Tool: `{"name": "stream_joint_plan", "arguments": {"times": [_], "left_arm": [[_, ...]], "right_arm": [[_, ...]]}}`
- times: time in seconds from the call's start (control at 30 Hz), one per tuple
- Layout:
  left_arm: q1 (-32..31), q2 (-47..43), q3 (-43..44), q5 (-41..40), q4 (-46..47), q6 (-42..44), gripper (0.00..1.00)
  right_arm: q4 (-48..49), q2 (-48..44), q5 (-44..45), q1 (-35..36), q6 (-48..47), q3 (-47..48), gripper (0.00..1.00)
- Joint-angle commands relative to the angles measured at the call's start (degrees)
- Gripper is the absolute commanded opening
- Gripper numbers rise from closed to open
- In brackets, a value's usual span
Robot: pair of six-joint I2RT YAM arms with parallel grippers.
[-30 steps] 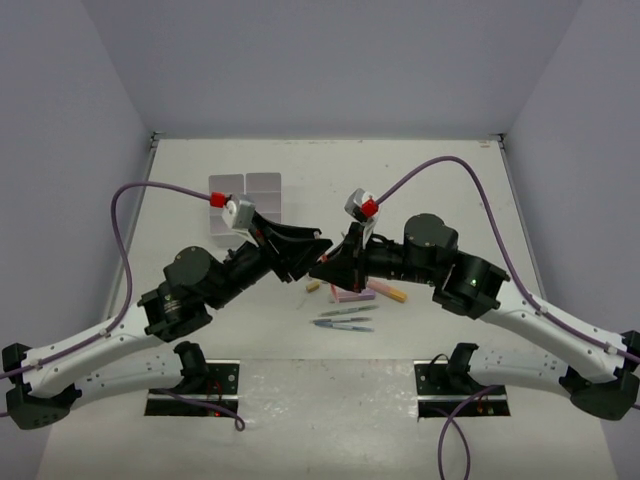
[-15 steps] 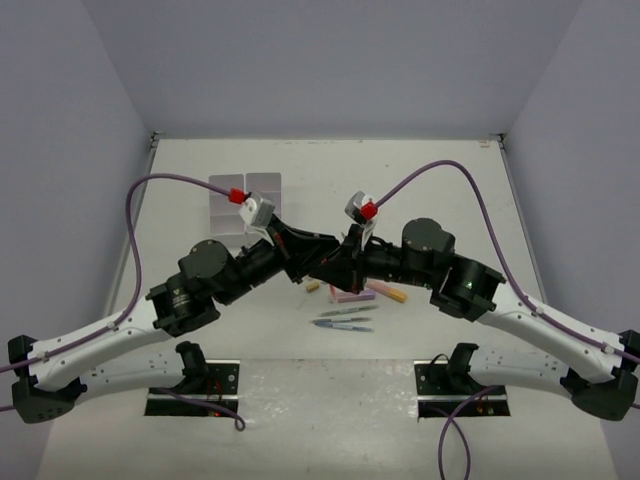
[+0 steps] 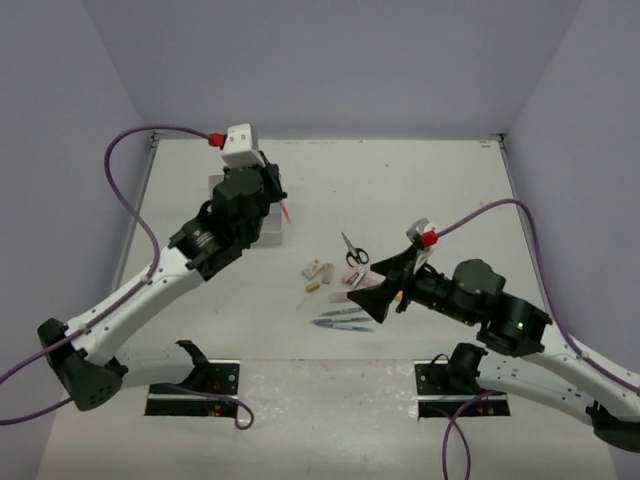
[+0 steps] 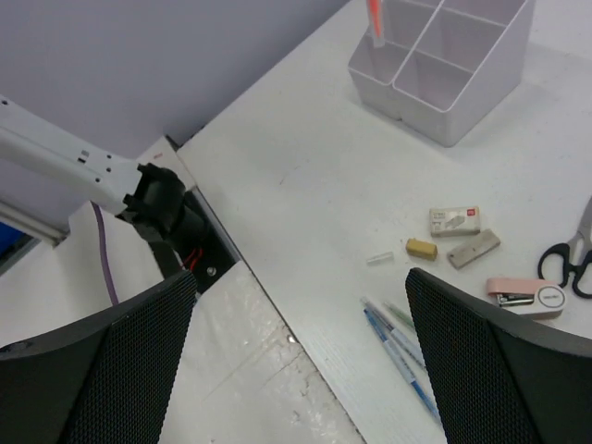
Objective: Sort the stationery into containers
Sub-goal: Place the pen in the storage box.
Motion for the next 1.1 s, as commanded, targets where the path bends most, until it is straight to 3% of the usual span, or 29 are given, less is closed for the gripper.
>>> {"name": "stream_joint_plan", "arguments": {"times": [0.0, 0.17, 0.27, 0.37, 0.53, 0.73, 1.07], "left_arm": [[9.62, 9.62, 4.47, -10.39, -0.28, 2.99, 0.0], [18.86, 21.48, 9.94, -14.49, 11.12, 14.07, 0.0], [23.29, 23.86, 8.62, -16.52, 20.93, 16.38, 0.0], [27.42, 23.58, 5.46, -16.4, 23.14, 13.53, 0.0], [35.18, 20.48, -2.9, -7.79, 30.92, 7.16, 0.0], [37.12, 22.94, -5.43, -2.82, 37.01, 5.66, 0.0], [37.14, 28.42, -6.7, -3.02, 42.2, 4.22, 0.0]], "right_arm": [[-4.0, -8.69, 7.62, 0.05, 2.03, -1.74, 0.99], [-6.31, -15.06, 5.35, 0.12, 2.43, -4.62, 0.99], [-6.76, -17.68, 4.81, 0.12, 2.35, -6.19, 0.99], [-6.85, -19.45, 4.99, 0.11, 1.93, -6.97, 0.99], [-6.58, -19.85, 2.79, 0.03, -0.2, -6.72, 0.99], [-6.02, -18.82, 1.7, 0.12, -2.18, -5.72, 0.99], [-4.89, -20.34, -2.14, 0.12, -4.9, -5.72, 0.99]]}}
